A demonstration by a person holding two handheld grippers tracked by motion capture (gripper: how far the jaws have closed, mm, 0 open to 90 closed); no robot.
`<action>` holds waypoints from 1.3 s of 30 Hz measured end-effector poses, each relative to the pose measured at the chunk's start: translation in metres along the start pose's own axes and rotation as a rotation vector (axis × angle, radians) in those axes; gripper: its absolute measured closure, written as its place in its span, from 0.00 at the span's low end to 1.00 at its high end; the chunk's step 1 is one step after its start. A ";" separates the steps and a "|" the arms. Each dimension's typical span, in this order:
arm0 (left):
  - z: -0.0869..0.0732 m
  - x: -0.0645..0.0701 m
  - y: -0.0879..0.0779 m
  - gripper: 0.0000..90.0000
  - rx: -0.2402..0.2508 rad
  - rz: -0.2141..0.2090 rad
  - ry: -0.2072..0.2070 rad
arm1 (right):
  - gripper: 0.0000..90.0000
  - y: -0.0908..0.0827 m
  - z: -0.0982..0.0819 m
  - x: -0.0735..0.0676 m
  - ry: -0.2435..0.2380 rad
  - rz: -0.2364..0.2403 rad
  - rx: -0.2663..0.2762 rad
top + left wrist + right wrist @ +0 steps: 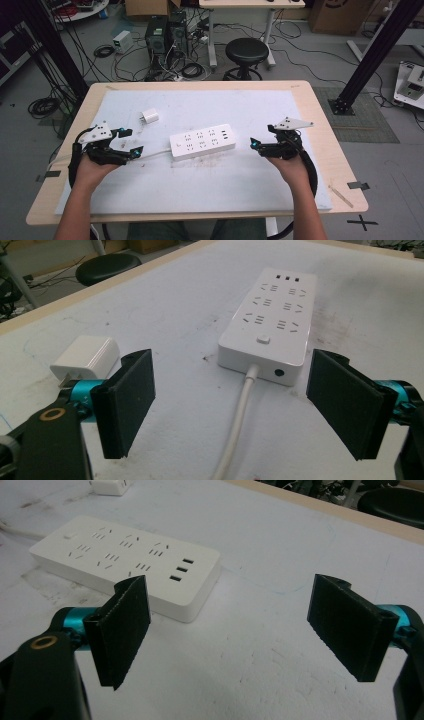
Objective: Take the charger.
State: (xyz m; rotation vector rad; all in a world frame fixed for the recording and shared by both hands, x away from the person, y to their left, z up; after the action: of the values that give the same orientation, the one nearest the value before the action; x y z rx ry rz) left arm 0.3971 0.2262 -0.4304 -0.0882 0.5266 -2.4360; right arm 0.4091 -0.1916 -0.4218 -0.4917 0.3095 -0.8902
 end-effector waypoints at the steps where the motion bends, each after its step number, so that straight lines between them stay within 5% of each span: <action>1: 0.001 0.000 0.001 0.22 -0.002 0.000 0.003 | 0.20 -0.001 0.000 -0.001 0.002 0.003 0.003; 11: 0.016 -0.024 0.009 0.22 -0.007 0.038 0.003 | 0.20 -0.007 0.002 -0.007 -0.024 0.021 0.008; 26: 0.051 -0.087 0.037 0.22 -0.088 0.099 0.020 | 0.20 -0.013 0.002 -0.009 -0.031 0.023 0.005; 35: 0.046 -0.120 0.073 0.22 -0.147 0.086 -0.009 | 0.20 -0.013 0.000 -0.009 -0.034 0.021 0.002; 39: 0.032 -0.133 0.089 0.22 -0.189 0.073 -0.036 | 0.20 -0.013 -0.002 -0.010 -0.029 0.018 -0.003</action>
State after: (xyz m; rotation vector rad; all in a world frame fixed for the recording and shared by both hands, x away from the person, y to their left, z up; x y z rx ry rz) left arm 0.5602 0.2310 -0.4278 -0.1881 0.7298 -2.3049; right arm 0.3936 -0.1914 -0.4158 -0.5038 0.2882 -0.8646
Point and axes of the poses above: each handheld gripper's, and its own axes: y roughly forward along the jaws, z roughly out of its top, x roughly to its right, the point moved 9 cm from there along y, roughly forward along the jaws, and after that the axes turned 3 degrees about y, right-handed, at the moved point
